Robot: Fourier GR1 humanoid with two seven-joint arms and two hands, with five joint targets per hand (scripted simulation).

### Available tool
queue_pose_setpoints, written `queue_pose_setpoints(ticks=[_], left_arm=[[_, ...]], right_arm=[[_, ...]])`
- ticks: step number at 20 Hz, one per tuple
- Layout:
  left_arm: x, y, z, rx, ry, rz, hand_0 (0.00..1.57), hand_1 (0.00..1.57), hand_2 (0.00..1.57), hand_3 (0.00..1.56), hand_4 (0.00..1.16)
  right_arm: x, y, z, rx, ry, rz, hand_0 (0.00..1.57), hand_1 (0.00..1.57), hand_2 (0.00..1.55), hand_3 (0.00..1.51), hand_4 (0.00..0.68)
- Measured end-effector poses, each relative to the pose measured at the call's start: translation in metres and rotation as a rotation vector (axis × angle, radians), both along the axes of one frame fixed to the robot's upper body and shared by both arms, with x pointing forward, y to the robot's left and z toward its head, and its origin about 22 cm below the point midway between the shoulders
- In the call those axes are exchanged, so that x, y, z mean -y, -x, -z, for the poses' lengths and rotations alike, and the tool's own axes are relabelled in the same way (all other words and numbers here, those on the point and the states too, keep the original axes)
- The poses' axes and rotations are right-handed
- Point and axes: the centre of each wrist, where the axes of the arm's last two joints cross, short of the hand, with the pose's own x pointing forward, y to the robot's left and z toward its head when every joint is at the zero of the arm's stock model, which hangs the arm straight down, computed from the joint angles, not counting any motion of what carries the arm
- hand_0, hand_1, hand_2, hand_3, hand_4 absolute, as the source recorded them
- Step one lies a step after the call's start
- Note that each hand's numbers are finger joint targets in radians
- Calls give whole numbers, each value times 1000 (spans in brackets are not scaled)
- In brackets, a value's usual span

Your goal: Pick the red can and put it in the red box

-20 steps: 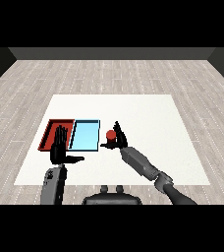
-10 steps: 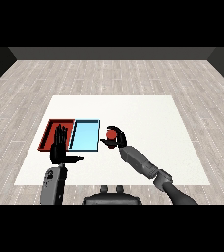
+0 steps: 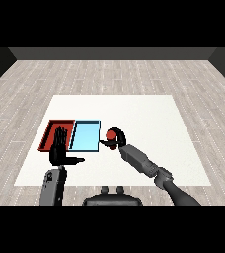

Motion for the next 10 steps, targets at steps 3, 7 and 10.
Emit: queue_pose_setpoints(ticks=[3, 7, 10], left_arm=[[-5, -4, 1, -1, -5, -4, 0, 0, 0, 0, 0], [-3, -9, 2, -1, -3, -5, 0, 0, 0, 0, 0], [3, -6, 7, -4, 2, 3, 0, 0, 0, 0, 0]], right_arm=[[0, 0, 0, -2, 9, 2, 1548, 1548, 1475, 1411, 558], [-6, 1, -4, 10, 22, 0, 1529, 1529, 1470, 1395, 580], [-10, 0, -9, 48, 23, 8, 1544, 1544, 1468, 1381, 586]])
